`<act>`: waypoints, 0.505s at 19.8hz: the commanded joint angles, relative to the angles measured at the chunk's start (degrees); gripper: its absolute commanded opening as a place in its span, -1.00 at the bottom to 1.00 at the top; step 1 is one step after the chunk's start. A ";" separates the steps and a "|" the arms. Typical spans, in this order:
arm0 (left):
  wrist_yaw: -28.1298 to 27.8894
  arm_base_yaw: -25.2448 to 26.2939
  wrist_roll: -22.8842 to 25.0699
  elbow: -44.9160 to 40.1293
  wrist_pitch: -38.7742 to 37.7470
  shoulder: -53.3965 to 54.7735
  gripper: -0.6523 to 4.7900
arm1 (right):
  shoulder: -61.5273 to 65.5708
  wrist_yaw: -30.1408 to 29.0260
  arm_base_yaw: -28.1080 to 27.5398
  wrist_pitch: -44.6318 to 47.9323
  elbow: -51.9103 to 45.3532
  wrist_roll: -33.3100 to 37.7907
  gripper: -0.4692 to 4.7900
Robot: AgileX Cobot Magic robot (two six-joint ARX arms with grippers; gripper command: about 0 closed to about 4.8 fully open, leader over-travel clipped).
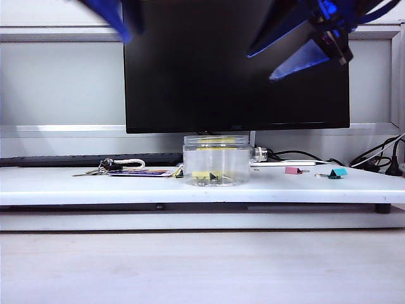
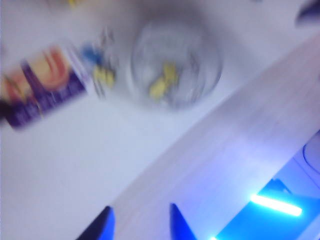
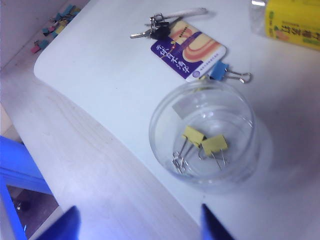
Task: Take the clips out of the round transparent plastic box and place them on the table.
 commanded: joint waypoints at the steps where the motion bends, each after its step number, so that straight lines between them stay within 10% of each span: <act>1: 0.90 1.57 0.02 -10.40 7.17 -4.74 -0.19 | 2.69 0.00 0.17 -0.59 1.62 0.02 0.98; 3: 1.70 2.01 -0.68 -16.41 10.75 -7.69 -0.19 | 4.83 0.00 0.72 -0.57 1.84 0.04 0.82; 6: 2.12 2.95 -0.68 -21.55 13.33 -10.93 -0.20 | 7.10 -0.20 2.84 1.01 1.84 -0.24 -0.42; 10: 2.05 5.03 -0.39 -23.41 13.11 -12.57 -0.20 | 7.32 0.04 6.05 4.48 2.47 -0.17 -0.67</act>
